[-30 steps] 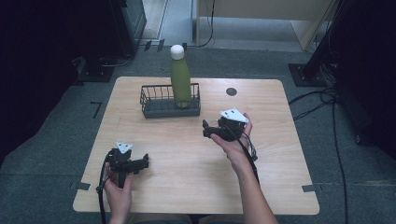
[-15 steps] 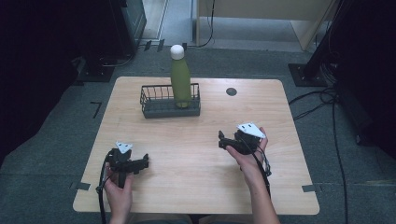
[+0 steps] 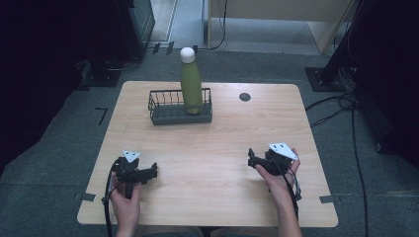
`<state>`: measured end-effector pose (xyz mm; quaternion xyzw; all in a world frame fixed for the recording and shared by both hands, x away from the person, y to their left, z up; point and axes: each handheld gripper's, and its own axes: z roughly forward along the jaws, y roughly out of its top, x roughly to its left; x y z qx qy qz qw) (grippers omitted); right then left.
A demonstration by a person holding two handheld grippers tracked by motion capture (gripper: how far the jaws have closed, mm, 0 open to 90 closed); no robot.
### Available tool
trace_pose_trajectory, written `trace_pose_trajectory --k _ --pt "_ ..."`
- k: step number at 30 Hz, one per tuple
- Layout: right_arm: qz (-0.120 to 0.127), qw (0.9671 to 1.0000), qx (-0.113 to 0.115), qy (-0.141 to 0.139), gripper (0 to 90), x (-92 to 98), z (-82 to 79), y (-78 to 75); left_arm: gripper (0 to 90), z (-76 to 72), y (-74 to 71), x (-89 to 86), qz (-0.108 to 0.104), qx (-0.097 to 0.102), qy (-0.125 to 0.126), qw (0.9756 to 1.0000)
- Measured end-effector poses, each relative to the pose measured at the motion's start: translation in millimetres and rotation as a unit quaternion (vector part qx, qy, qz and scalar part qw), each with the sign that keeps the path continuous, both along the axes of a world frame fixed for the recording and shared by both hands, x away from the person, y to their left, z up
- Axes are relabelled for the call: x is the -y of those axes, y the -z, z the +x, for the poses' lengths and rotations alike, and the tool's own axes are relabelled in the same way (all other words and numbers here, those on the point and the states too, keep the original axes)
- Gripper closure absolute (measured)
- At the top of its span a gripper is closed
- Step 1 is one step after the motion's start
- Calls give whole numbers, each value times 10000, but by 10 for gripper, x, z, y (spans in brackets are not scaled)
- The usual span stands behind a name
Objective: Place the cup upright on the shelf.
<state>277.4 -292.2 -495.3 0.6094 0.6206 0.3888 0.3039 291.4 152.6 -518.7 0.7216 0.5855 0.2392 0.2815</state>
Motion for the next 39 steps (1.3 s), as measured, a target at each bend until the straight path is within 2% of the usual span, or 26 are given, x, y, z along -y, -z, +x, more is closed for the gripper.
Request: trace_pose_trajectory --k 12,19,24,33,39 --pt "13 9988 -118 473 7 431 -295 134 1 0 0 0 0 1 0 10000" --pt "-9 9973 -151 718 7 653 -457 159 1 -2 1 15 -8 6 -36 10000" --pt "-156 9965 -208 800 7 783 -558 189 1 -3 2 34 -11 10 -39 10000" --pt "-214 9945 -388 954 8 960 -724 271 1 -3 2 34 -15 10 -40 10000" --pt "-424 9927 -669 908 8 1018 -795 289 1 -4 2 34 -12 9 -37 10000"
